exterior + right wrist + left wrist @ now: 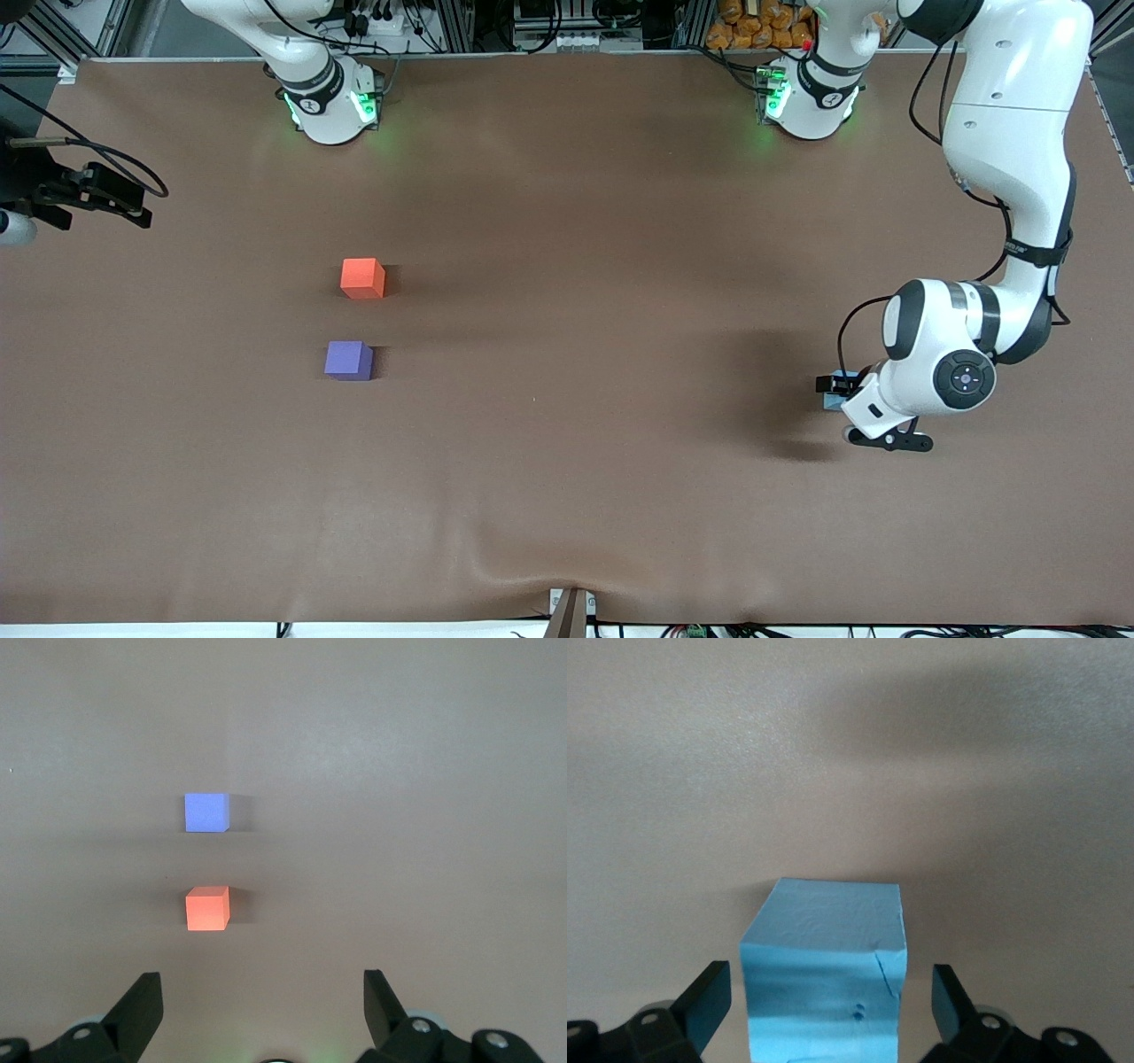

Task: Place blue block between orange and purple blocks
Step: 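Lower the left gripper over the light blue block and close it, then lift the blue block and carry it toward the table middle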

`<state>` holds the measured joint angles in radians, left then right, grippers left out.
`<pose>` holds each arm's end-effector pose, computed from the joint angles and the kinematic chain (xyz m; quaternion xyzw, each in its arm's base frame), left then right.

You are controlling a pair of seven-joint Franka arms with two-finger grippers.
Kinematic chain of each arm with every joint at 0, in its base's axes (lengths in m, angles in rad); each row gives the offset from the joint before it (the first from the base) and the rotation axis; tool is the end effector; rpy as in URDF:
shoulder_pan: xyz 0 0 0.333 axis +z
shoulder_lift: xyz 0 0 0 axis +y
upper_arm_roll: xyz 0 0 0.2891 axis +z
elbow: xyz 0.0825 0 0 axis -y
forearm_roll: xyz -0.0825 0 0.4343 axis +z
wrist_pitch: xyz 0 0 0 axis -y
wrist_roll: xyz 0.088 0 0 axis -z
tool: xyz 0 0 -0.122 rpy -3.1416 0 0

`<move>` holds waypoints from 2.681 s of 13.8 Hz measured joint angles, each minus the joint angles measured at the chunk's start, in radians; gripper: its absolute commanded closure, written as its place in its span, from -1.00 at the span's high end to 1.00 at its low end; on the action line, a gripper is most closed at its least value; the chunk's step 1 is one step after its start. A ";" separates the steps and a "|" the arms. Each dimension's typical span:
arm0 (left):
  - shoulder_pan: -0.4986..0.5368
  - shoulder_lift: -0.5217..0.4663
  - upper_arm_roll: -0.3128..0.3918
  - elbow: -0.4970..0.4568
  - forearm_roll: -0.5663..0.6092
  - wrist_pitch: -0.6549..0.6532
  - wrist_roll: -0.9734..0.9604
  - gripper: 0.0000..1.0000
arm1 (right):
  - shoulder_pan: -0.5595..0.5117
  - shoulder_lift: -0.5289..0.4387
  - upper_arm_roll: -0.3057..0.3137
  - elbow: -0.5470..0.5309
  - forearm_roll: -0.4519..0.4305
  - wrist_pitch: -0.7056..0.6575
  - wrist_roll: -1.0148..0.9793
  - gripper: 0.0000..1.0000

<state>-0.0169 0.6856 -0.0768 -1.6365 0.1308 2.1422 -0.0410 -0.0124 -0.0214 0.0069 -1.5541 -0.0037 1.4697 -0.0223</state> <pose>0.6838 -0.0548 0.1338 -0.9939 0.0598 0.0862 0.0325 0.5873 -0.0037 0.5955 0.9995 0.0083 -0.0315 0.0015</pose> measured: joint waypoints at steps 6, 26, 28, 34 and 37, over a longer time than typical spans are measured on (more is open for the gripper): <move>0.001 0.017 0.000 0.005 0.000 0.023 0.001 -0.46 | 0.000 0.000 0.000 0.000 0.000 0.000 0.000 1.00; -0.410 -0.009 -0.268 0.188 -0.037 -0.108 -0.699 -0.44 | -0.004 0.005 -0.005 0.000 0.000 0.000 0.000 1.00; -0.481 0.049 -0.256 0.222 -0.037 -0.051 -0.728 -0.41 | -0.004 0.009 -0.005 0.000 0.000 0.000 0.000 1.00; -0.713 0.158 -0.112 0.244 -0.037 0.153 -0.782 1.00 | -0.004 0.101 -0.004 -0.001 0.000 0.006 -0.002 1.00; -0.759 0.168 -0.084 0.254 -0.037 0.164 -0.800 1.00 | 0.010 0.150 0.001 -0.001 0.004 0.008 -0.002 1.00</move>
<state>-0.7763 0.8532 -0.1607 -1.3829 0.0936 2.3060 -0.8405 -0.0021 0.1285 0.0079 -1.5553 0.0006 1.4774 -0.0245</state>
